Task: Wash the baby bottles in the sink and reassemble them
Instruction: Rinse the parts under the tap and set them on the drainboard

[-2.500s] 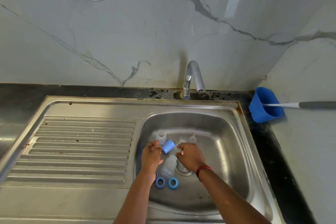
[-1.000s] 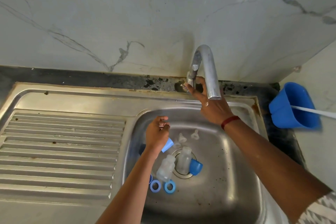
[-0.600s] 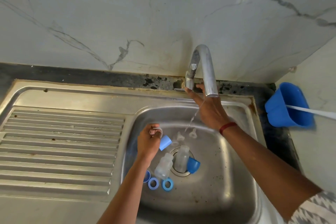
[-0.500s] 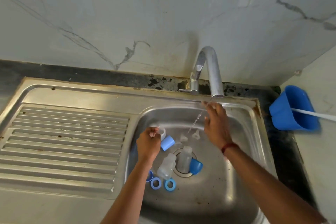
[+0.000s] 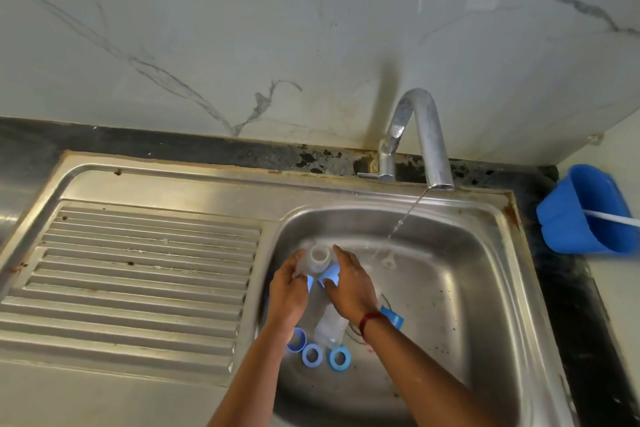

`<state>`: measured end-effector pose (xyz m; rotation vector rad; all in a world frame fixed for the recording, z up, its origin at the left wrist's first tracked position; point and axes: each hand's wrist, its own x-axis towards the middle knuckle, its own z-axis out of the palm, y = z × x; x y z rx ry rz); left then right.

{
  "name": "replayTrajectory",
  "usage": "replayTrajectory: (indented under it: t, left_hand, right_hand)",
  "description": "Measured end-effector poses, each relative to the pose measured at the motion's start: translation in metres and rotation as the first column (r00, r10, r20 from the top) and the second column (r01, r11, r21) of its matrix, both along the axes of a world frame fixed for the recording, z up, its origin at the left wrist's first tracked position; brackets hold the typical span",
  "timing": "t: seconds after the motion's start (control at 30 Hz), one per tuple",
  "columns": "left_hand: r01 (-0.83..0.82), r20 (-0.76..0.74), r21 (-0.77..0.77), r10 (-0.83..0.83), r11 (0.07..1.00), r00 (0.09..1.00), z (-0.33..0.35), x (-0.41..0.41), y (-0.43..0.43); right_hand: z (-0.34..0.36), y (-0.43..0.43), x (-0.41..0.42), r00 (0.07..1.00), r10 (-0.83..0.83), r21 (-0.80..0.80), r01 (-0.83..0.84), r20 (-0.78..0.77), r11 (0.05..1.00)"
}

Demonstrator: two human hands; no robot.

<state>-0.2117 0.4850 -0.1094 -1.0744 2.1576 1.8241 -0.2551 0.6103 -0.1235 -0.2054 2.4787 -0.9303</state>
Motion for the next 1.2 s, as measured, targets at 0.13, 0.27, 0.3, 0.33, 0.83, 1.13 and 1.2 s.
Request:
replayTrajectory:
  t: [0.13,0.27,0.3,0.33,0.83,1.13,1.2]
  left_hand:
    - [0.027,-0.008,0.061,-0.027,0.998,1.0,0.003,-0.002,-0.002]
    - [0.021,-0.014,0.079,-0.02,0.997,1.0,-0.004,-0.006,-0.005]
    - [0.021,-0.012,0.075,-0.02,0.997,1.0,-0.005,-0.006,-0.005]
    - [0.02,-0.008,0.066,-0.02,0.998,1.0,-0.005,-0.005,-0.006]
    - [-0.009,-0.1,0.009,0.01,1.0,0.995,0.017,0.01,0.005]
    - [0.04,-0.136,0.075,-0.029,0.996,0.99,0.04,0.021,0.05]
    - [0.069,-0.135,0.064,-0.06,0.996,0.989,0.046,0.021,0.055]
  right_hand:
    - [-0.011,-0.016,-0.016,0.999,0.048,0.035,-0.048,-0.025,0.998]
    - [-0.025,-0.022,-0.027,0.993,0.115,0.102,-0.111,-0.036,0.989]
    - [-0.028,-0.022,-0.029,0.991,0.128,0.112,-0.122,-0.047,0.986]
    - [-0.03,-0.023,-0.031,0.988,0.142,0.119,-0.134,-0.062,0.984]
    - [0.005,-0.001,-0.014,0.903,-0.429,-0.36,0.411,0.032,0.838]
    - [0.05,0.061,-0.019,0.76,-0.507,-0.575,0.644,0.405,0.505]
    - [0.057,0.066,-0.021,0.789,-0.506,-0.575,0.607,0.349,0.549]
